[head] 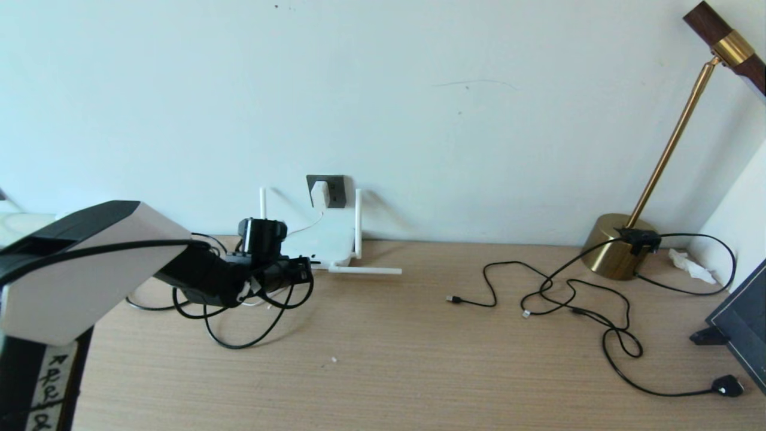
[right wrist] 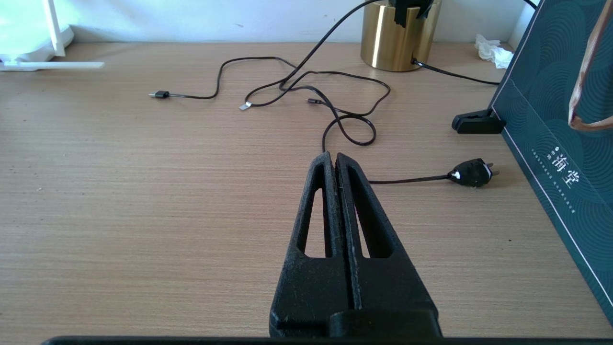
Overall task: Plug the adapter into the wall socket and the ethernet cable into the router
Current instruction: Plug cable into router interface
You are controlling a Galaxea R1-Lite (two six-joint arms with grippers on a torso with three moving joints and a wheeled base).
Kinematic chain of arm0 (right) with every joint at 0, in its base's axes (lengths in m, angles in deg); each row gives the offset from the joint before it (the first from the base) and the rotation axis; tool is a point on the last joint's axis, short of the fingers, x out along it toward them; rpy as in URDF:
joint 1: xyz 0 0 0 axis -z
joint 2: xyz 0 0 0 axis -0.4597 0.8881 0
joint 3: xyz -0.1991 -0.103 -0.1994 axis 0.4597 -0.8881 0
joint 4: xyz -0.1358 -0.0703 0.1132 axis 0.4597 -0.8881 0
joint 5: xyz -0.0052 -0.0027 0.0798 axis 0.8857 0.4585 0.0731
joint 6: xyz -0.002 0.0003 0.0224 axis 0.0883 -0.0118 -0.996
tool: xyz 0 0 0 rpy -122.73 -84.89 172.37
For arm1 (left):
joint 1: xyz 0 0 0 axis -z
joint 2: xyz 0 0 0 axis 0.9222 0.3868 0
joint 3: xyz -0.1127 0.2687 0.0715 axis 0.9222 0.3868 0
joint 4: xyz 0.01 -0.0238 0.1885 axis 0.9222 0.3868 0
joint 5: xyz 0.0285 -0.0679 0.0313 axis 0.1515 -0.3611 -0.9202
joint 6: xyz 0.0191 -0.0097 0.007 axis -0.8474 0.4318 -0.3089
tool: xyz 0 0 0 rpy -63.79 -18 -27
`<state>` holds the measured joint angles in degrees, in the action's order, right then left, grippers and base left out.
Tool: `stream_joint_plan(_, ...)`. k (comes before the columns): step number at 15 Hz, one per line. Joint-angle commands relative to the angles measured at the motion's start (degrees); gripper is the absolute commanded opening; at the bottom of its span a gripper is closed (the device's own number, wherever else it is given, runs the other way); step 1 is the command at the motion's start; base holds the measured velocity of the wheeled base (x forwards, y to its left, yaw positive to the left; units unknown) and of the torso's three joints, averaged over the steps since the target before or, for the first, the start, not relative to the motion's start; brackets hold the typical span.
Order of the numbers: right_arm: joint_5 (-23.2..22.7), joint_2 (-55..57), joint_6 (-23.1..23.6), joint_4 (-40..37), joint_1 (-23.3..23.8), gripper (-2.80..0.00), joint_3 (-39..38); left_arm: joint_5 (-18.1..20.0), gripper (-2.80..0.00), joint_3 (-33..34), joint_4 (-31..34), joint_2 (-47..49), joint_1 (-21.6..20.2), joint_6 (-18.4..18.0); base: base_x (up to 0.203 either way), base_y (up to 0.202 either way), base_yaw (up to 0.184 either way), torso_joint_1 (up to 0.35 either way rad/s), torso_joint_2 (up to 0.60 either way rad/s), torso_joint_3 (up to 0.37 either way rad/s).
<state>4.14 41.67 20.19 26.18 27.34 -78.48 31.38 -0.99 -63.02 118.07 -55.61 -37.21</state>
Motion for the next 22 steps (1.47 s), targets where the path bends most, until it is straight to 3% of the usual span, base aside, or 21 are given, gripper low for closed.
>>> stream_joint_plan(1, 0.02, -0.02, 0.00, 0.02, 0.02, -2.80, 0.00, -0.06, -2.80, -0.12, -0.27, 0.23, -0.03, 0.11, 0.000, 0.000, 0.000, 0.000, 0.00, 0.000)
stream_joint_plan(22, 0.02, -0.02, 0.00, 0.02, -0.06, -2.80, 0.00, -0.06, -2.80, -0.30, -0.36, 0.67, -0.82, -1.12, 0.000, 0.000, 0.000, 0.000, 0.00, 0.000)
